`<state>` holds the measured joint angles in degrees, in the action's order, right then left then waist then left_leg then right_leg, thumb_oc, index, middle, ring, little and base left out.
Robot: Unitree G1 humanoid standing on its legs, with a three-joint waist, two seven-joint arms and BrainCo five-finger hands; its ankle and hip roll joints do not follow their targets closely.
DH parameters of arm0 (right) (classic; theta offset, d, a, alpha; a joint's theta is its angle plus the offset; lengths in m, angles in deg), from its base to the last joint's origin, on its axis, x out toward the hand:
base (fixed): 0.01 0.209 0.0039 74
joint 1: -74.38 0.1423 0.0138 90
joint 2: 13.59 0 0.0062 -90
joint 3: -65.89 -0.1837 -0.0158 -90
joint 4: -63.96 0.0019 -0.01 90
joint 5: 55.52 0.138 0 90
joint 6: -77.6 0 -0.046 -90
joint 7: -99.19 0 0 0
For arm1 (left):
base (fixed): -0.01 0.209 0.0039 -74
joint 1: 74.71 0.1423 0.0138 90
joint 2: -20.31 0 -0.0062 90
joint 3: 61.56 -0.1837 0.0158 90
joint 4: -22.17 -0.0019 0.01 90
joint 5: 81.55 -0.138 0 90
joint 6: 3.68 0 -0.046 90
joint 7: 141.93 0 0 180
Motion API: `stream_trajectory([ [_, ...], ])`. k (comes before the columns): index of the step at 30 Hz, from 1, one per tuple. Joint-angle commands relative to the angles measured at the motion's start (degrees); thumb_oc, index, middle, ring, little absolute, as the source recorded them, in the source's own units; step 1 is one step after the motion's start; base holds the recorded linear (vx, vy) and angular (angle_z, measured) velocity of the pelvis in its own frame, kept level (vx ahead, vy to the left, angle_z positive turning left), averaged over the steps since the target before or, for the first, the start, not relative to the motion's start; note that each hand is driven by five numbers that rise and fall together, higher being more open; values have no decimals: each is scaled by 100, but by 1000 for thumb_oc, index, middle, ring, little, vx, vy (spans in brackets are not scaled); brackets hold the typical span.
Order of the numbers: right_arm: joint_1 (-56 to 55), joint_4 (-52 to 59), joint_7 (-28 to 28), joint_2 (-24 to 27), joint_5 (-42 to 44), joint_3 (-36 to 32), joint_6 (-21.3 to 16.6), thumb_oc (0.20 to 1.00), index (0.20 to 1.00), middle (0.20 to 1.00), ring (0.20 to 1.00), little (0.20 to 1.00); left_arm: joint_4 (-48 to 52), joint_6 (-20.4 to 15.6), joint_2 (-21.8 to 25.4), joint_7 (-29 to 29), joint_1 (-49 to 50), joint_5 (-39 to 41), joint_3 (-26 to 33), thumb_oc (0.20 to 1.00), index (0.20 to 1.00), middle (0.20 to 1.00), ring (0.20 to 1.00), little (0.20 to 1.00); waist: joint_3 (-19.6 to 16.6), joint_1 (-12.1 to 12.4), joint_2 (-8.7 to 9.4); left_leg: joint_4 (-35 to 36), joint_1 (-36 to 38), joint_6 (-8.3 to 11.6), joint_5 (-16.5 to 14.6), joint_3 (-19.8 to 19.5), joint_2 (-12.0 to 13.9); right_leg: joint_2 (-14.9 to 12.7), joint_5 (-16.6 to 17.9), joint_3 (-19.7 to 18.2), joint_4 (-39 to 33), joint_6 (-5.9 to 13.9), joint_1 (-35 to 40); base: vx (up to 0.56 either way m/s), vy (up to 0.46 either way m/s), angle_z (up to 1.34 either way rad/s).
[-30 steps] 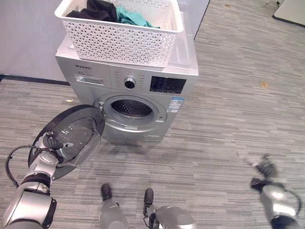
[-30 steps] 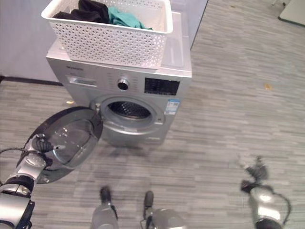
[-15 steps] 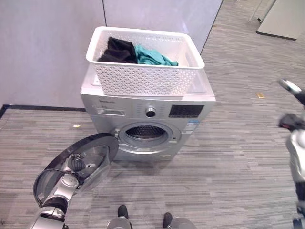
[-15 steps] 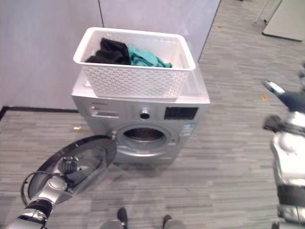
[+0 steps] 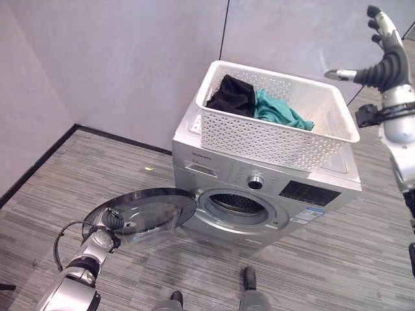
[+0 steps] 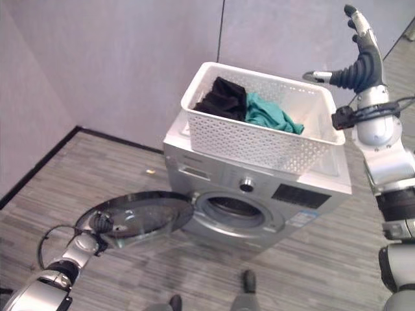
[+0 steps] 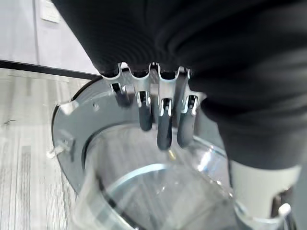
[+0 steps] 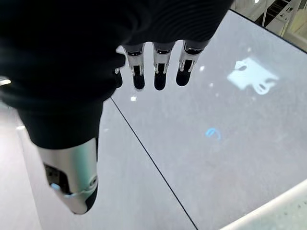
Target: Grab the laundry basket,head to the washer,open it,put in the laundry and shut it.
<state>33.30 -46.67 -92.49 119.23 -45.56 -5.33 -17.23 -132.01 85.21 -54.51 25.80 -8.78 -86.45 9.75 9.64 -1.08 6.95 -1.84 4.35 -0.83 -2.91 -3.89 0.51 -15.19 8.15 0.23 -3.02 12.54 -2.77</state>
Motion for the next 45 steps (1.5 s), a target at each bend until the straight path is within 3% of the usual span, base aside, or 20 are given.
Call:
stream_trajectory([
  [1,421,-49,263,182,0,81,55,1000,1000,1000,1000,1000,144,-345,161,-76,-253,99,-12,1000,1000,1000,1000,1000,-271,-34,118,-506,-270,78,-518,424,189,160,-175,-84,891,-130,12,178,-170,37],
  [6,1889,-854,843,368,87,1658,79,1000,1000,1000,1000,1000,198,-413,-162,39,51,307,-134,1000,1000,1000,1000,1000,-593,23,159,-60,-33,271,-366,179,473,390,-493,334,527,-242,433,159,-154,28],
  [12,3044,-1654,1131,-319,112,2748,116,1000,1000,1000,1000,1000,387,-480,-308,115,426,439,-197,1000,1000,1000,1000,1000,-746,213,242,340,87,452,-140,145,785,647,-724,448,155,-418,640,58,-94,2],
  [25,3130,-3127,1522,-875,-665,3122,318,1000,1000,1000,1000,1000,928,-556,-293,507,1699,571,120,1000,1000,1000,1000,1000,-631,546,303,502,-134,587,63,-210,930,813,-897,739,88,-568,713,3,-24,13],
  [35,2525,-1362,1916,-354,-581,3175,211,1000,1000,1000,1000,1000,135,-447,-708,688,2239,888,554,1000,1000,1000,1000,1000,-404,628,281,552,-327,628,177,-332,950,843,-973,871,93,-603,634,-9,-7,12],
  [45,2027,-1084,2254,-309,-896,3222,318,1000,1000,1000,1000,1000,98,-415,-905,743,2230,1077,603,1000,1000,1000,1000,1000,-337,613,254,577,-304,616,168,-295,928,811,-980,870,117,-597,603,0,0,0],
])
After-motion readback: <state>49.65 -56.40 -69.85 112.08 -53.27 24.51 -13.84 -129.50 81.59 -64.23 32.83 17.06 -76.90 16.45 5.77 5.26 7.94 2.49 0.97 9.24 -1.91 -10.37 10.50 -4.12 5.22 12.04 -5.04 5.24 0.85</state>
